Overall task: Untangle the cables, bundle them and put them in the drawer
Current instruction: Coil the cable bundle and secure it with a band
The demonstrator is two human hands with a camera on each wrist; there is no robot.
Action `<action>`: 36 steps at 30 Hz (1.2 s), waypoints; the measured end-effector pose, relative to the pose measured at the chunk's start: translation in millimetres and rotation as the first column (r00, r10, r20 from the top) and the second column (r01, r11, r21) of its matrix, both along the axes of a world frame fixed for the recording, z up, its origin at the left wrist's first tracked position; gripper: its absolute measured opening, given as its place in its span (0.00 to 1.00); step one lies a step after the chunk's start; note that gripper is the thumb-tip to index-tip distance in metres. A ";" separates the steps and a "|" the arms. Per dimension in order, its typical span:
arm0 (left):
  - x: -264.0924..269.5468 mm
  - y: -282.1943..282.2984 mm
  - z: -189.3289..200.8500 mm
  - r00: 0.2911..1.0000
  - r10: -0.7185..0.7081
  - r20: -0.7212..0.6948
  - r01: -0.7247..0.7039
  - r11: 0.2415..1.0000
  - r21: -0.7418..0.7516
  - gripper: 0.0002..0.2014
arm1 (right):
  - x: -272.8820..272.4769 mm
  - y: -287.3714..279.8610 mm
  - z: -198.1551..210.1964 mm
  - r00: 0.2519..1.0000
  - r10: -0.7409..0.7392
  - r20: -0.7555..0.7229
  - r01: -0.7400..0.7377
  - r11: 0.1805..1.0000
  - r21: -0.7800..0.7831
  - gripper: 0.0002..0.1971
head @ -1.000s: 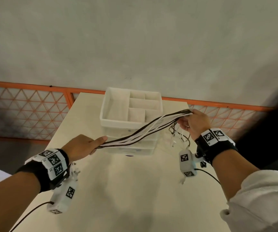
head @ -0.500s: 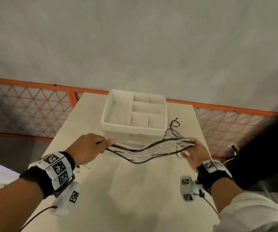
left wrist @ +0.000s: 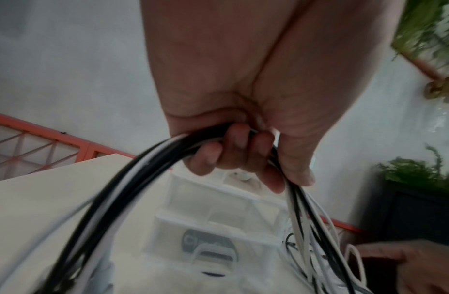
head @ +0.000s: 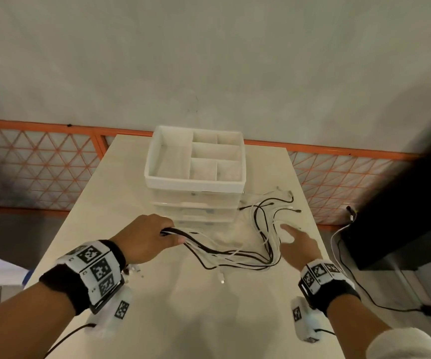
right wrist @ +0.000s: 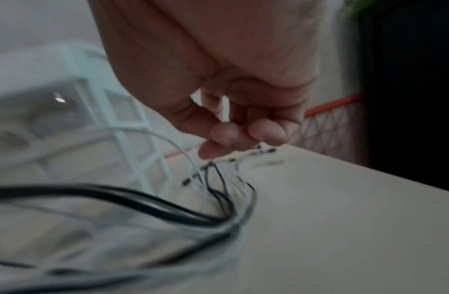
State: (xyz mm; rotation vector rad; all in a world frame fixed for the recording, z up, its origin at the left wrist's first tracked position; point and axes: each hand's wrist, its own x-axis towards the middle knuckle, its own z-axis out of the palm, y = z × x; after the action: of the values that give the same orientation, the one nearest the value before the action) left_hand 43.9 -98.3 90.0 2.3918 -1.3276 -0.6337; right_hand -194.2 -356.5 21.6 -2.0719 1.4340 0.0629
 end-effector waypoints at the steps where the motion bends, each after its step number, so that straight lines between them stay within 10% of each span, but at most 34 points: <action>1: -4.1 -1.8 3.3 1.000 -0.008 0.000 0.008 1.000 -0.022 0.22 | 4.3 6.2 14.7 0.991 0.024 0.130 -0.019 0.999 -0.041 0.29; 4: -19.3 -10.7 16.1 0.998 -0.067 -0.010 0.066 0.994 -0.083 0.22 | 24.4 48.9 61.9 0.851 0.243 0.466 -0.252 0.967 -0.044 0.27; 7: -33.8 -18.4 30.3 0.989 -0.116 -0.090 0.095 0.973 -0.210 0.15 | 50.9 103.0 84.5 0.708 0.552 0.440 -0.592 0.804 -0.056 0.38; 9: -38.5 -18.6 38.4 0.970 -0.123 -0.208 0.054 0.950 -0.309 0.07 | 67.6 124.1 85.2 0.659 0.620 0.425 -0.613 0.771 -0.174 0.28; 12: -31.6 -3.4 34.5 0.918 -0.078 -0.389 -0.061 0.942 -0.331 0.09 | 78.0 126.6 89.5 0.674 0.482 0.560 -0.443 0.870 -0.216 0.08; 17: -20.9 30.9 6.9 0.885 0.064 -0.461 -0.211 0.939 -0.273 0.09 | 71.5 121.0 102.5 0.650 0.159 0.743 -0.220 0.975 -0.017 0.05; 23: -21.8 39.1 22.3 0.958 -0.014 -0.286 -0.043 0.981 -0.191 0.13 | 82.3 151.4 105.5 0.787 0.521 0.330 -0.493 0.853 -0.172 0.25; 28: -8.3 44.4 38.5 0.949 -0.076 -0.306 0.005 0.974 -0.227 0.04 | 95.0 171.3 104.3 0.711 0.448 0.541 -0.499 0.865 -0.060 0.23; 30: 0.5 51.0 37.0 0.848 -0.031 -0.529 -0.141 0.949 -0.282 0.06 | 89.2 170.0 103.6 0.688 0.234 0.687 -0.384 0.921 0.070 0.21; 34: -7.2 49.5 34.0 0.328 -0.072 -0.942 -0.492 0.838 -0.235 0.26 | 77.8 168.5 96.0 0.625 -0.014 0.781 -0.272 0.933 0.235 0.21; 36: -16.1 38.6 35.9 0.183 -0.041 -0.982 -0.624 0.767 -0.149 0.29 | 76.3 167.9 93.7 0.612 0.044 0.790 -0.312 0.931 0.190 0.20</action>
State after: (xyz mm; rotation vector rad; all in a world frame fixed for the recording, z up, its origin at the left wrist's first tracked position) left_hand 27.8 -59.7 125.9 1.1632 -0.2811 -1.1401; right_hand -117.9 -188.6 115.3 -1.6287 0.6099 -0.4579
